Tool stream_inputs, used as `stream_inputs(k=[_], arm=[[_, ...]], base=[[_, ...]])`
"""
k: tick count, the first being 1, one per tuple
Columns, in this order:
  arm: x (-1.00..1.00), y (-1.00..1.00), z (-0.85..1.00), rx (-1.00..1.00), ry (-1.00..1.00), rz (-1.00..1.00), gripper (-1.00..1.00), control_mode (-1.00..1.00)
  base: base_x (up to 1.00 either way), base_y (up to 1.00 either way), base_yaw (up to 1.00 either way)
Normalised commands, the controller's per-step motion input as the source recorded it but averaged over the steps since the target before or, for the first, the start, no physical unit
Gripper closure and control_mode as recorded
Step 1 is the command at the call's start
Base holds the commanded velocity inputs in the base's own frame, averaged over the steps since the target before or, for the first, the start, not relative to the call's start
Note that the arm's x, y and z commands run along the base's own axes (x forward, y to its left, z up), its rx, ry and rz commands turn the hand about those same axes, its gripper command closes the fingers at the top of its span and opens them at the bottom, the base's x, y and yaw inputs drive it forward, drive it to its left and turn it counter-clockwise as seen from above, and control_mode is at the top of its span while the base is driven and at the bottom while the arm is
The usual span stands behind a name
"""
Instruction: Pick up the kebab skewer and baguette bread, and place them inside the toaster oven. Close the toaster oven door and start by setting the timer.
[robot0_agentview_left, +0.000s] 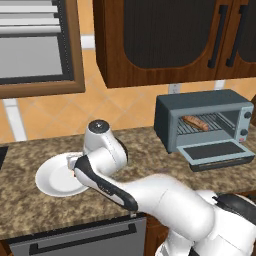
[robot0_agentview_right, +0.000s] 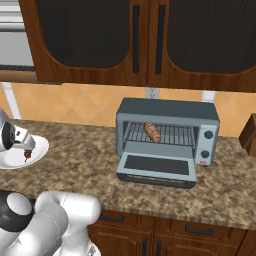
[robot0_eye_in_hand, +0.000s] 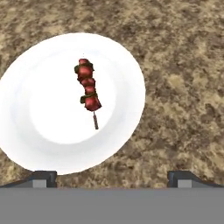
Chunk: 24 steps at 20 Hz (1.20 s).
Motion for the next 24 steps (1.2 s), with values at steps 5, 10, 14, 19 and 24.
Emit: stream_inputs(k=[5, 10, 14, 19, 24], arm=[[0.43, 0.26, -0.35, 0.0, 0.0, 0.0, -1.0, -1.0], [0.37, 0.24, -0.39, 0.0, 0.0, 0.0, -1.0, -1.0], [0.38, 0.26, -0.41, -0.01, 0.0, 0.0, -1.0, -1.0], [0.37, 0.25, -0.32, 0.0, 0.0, 0.0, -1.0, -1.0], [0.19, 0.18, -0.29, 0.0, 0.0, 0.0, -1.0, -1.0]], base=[[0.0, 0.0, 0.0], [0.0, 0.0, 0.0], [0.0, 0.0, 0.0], [0.0, 0.0, 0.0], [0.0, 0.0, 0.0]])
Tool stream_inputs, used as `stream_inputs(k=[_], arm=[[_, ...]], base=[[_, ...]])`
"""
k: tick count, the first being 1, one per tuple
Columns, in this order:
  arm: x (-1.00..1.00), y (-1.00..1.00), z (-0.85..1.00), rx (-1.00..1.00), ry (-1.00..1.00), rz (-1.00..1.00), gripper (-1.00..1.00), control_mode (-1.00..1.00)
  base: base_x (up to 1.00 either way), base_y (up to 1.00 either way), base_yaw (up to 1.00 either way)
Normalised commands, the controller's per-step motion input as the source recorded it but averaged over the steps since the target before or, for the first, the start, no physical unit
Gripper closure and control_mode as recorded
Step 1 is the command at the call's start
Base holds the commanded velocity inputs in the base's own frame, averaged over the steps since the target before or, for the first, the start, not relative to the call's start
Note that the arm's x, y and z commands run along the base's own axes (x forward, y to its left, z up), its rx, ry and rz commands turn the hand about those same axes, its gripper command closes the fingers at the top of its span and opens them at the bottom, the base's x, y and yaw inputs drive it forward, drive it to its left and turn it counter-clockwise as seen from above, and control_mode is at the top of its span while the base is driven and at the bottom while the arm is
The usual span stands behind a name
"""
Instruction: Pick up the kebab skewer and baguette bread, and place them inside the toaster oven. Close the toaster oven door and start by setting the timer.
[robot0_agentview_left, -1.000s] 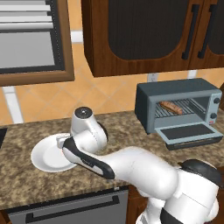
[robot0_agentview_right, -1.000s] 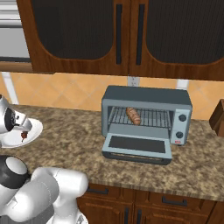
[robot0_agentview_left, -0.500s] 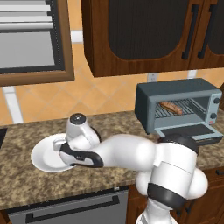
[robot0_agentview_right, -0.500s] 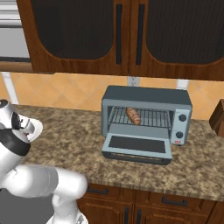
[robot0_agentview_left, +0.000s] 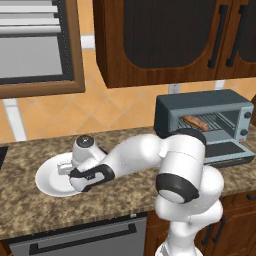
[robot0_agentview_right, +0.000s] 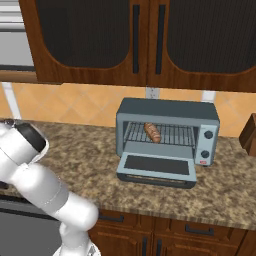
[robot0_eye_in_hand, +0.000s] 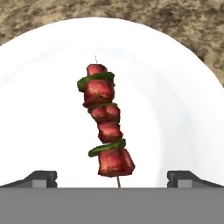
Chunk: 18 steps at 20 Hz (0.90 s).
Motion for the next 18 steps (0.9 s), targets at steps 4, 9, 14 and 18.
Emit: stream_inputs(k=[4, 9, 14, 18], arm=[[0.09, 0.08, -0.3, 0.0, 0.0, 0.0, -1.0, -1.0], [0.04, 0.03, -0.21, 0.0, -0.01, 0.0, -1.0, -1.0], [0.02, 0.0, -0.12, 0.0, -0.06, 0.0, -1.0, -1.0], [0.07, 0.04, -0.2, -0.01, -0.05, 0.0, 1.0, -1.0]], base=[[0.0, 0.0, 0.0], [0.0, 0.0, 0.0], [0.0, 0.0, 0.0], [0.0, 0.0, 0.0]])
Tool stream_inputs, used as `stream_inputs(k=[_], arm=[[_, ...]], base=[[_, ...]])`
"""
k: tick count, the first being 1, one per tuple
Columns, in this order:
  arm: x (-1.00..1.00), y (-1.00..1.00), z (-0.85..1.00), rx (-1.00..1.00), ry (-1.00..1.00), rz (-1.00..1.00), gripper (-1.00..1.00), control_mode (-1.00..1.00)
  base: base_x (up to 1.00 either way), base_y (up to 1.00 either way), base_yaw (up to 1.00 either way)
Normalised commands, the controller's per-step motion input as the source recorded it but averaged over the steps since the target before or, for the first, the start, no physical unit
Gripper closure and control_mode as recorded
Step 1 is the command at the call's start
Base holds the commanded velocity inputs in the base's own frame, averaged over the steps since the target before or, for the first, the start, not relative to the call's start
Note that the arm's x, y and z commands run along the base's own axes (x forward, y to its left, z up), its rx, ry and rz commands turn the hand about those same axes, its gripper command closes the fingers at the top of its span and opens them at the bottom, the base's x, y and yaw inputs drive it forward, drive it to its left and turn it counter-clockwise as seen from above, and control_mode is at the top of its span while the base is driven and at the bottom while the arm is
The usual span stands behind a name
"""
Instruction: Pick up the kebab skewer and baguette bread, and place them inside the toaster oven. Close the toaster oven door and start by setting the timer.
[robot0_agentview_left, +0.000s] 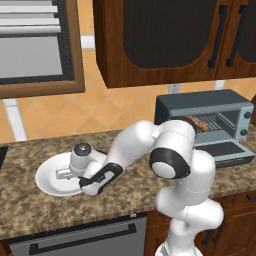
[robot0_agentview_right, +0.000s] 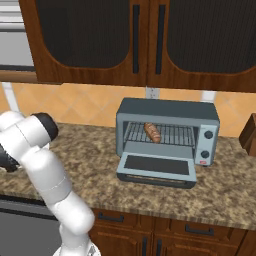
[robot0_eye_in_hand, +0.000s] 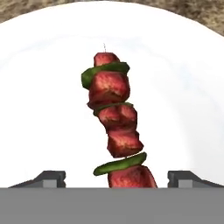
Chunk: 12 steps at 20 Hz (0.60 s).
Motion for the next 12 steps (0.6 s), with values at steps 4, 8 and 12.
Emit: stream_inputs(k=[4, 8, 12], arm=[[0.09, 0.0, -0.27, 0.0, -0.06, 0.0, 1.0, -1.0], [0.21, 0.0, -0.46, 0.0, -0.07, 0.0, 1.0, -1.0], [0.03, 0.0, -0.05, 0.0, -0.02, 0.0, 1.0, -1.0]], base=[[0.0, 0.0, 0.0], [0.0, 0.0, 0.0], [0.0, 0.0, 0.0]])
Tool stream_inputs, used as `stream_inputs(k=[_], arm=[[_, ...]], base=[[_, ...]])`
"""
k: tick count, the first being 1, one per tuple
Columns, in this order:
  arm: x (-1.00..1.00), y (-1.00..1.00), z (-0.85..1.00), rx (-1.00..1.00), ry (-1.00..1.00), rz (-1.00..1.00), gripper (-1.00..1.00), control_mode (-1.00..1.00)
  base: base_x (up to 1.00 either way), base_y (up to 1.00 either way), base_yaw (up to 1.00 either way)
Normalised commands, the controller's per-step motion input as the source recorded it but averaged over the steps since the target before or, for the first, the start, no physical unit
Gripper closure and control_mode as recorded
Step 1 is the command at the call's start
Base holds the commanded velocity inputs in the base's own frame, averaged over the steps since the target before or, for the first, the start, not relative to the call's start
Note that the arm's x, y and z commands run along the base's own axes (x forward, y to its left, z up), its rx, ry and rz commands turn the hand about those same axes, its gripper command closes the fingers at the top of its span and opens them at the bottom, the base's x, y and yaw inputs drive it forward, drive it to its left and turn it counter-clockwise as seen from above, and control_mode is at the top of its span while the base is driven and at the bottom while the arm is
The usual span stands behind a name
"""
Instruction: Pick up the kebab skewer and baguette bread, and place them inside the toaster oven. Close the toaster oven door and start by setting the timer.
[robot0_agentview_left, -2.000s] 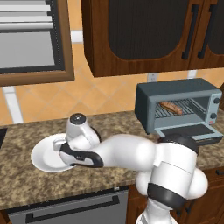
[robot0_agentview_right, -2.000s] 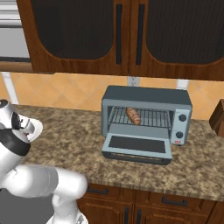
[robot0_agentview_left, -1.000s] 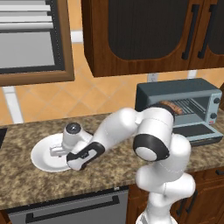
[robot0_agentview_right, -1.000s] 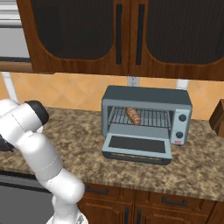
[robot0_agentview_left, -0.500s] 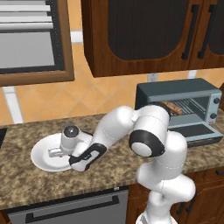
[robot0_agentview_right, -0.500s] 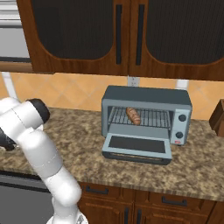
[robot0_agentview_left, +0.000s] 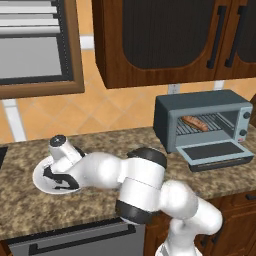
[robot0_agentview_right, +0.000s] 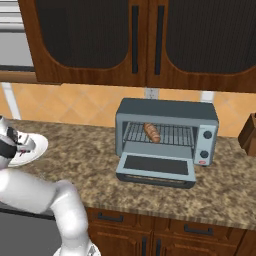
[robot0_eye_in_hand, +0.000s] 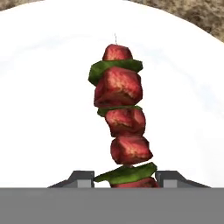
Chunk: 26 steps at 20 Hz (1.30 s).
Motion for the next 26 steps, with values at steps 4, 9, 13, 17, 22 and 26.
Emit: stream_inputs(k=[4, 9, 13, 17, 22, 26], arm=[[-0.19, -0.08, 0.45, 0.0, 0.0, 0.0, 1.0, -1.0], [-0.4, -0.24, 0.7, 0.0, 0.0, 0.0, 1.0, -1.0], [-0.65, -0.54, 0.51, 0.0, 0.0, 0.0, 1.0, -1.0], [-0.67, -0.71, 0.29, 0.0, -0.02, 0.01, 1.0, -1.0], [-0.59, -0.91, 0.23, 0.02, -0.03, 0.06, 1.0, -1.0], [-0.42, -1.0, 0.12, 0.05, -0.01, 0.06, 1.0, -1.0]], base=[[0.0, 0.0, 0.0], [0.0, 0.0, 0.0], [0.0, 0.0, 0.0], [0.0, 0.0, 0.0], [0.0, 0.0, 0.0], [0.0, 0.0, 0.0]])
